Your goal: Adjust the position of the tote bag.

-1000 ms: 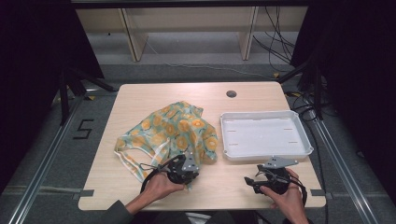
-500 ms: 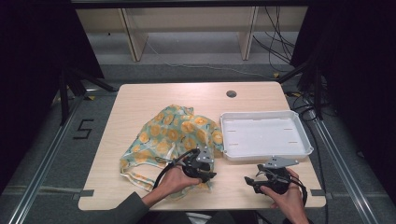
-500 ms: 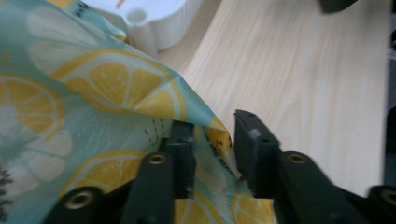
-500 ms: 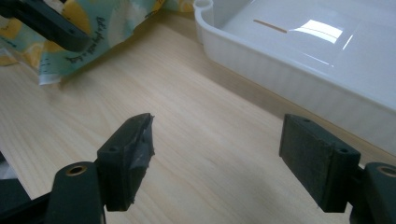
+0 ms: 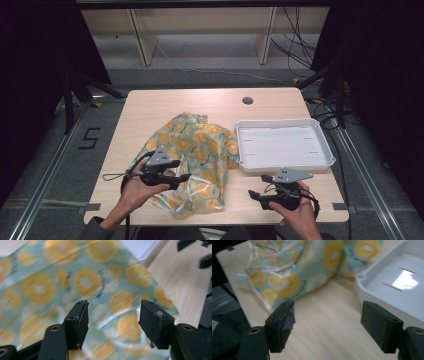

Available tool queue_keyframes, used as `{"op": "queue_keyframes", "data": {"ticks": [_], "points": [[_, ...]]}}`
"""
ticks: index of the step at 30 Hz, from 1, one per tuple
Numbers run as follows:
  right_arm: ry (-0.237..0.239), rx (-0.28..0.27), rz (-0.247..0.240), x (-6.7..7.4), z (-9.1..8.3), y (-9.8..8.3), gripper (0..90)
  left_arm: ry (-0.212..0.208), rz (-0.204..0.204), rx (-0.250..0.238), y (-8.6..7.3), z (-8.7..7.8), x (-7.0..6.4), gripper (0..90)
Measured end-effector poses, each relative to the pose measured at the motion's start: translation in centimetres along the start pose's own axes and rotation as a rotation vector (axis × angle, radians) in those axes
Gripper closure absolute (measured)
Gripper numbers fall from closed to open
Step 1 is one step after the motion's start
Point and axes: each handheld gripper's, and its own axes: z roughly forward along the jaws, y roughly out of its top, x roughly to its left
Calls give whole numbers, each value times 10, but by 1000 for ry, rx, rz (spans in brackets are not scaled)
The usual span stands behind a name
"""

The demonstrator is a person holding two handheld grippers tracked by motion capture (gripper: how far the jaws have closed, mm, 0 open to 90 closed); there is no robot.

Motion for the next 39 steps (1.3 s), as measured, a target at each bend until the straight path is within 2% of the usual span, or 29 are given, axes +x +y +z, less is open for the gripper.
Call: {"op": "queue_keyframes", "data": {"ticks": [1, 2, 5, 6, 7, 8, 9, 11, 12, 13, 15, 16, 18, 20, 21, 23, 24, 25, 26, 27, 28, 29, 31, 32, 33, 34, 35, 37, 39], "points": [[36, 2, 6, 5, 5, 2, 295, 23, -1, 7, -6, -5, 5, 390], [45, -4, -15, 9, 9, 5, 300, 36, -14, -2, -8, -6, 5, 380], [89, 7, -51, 21, 19, 11, 305, 93, 15, 23, -16, -16, 9, 365], [95, -1, -64, 26, 22, 14, 314, 92, 20, 37, -18, -18, 11, 355], [107, 4, -77, 30, 25, 16, 324, 98, -11, 26, -21, -18, 10, 345], [130, 11, -71, 36, 28, 18, 338, 102, -7, 35, -22, -20, 12, 344], [150, 5, -110, 37, 32, 21, 352, 118, 0, 35, -24, -21, 13, 343], [183, 13, -130, 46, 43, 26, 365, 153, 13, 37, -28, -24, 17, 331], [181, 19, -137, 50, 47, 28, 369, 166, 9, 38, -30, -25, 18, 327], [189, 34, -137, 55, 52, 29, 373, 167, -17, 29, -32, -25, 19, 324], [214, 34, -171, 64, 62, 33, 373, 177, -25, 31, -35, -30, 23, 323], [223, 43, -201, 68, 67, 36, 370, 182, -10, 33, -36, -33, 25, 323], [237, 54, -224, 75, 77, 40, 348, 214, -10, 27, -38, -38, 28, 323], [259, 77, -265, 82, 88, 43, 341, 234, -27, 8, -41, -42, 31, 324], [257, 97, -271, 86, 93, 43, 326, 235, -26, 15, -43, -45, 34, 323], [244, 143, -323, 93, 106, 43, 320, 250, -47, 3, -46, -47, 37, 323], [223, 172, -328, 95, 109, 43, 320, 251, -26, 19, -47, -49, 39, 323], [215, 184, -338, 96, 112, 42, 324, 256, -44, 2, -49, -48, 39, 323], [216, 197, -363, 96, 115, 42, 347, 261, -45, 12, -50, -49, 40, 322], [207, 214, -381, 95, 117, 42, 410, 261, -59, -11, -51, -47, 40, 321], [202, 220, -388, 95, 118, 41, 459, 271, -31, 21, -51, -50, 42, 320], [178, 231, -391, 94, 118, 41, 540, 271, -28, 21, -52, -50, 43, 319], [176, 241, -437, 89, 117, 40, 675, 282, -22, 18, -52, -50, 44, 311], [167, 248, -422, 87, 115, 40, 759, 288, -23, 23, -53, -51, 44, 312], [168, 246, -439, 84, 114, 40, 801, 293, -57, -6, -53, -48, 43, 312], [158, 233, -448, 80, 111, 40, 849, 297, -37, -1, -54, -48, 44, 312], [152, 238, -423, 77, 106, 39, 874, 291, -3, 39, -54, -49, 45, 312], [149, 212, -428, 68, 98, 41, 900, 308, -3, 37, -56, -45, 43, 312], [133, 197, -412, 60, 89, 41, 900, 326, 82, 102, -57, -43, 46, 311]]}}
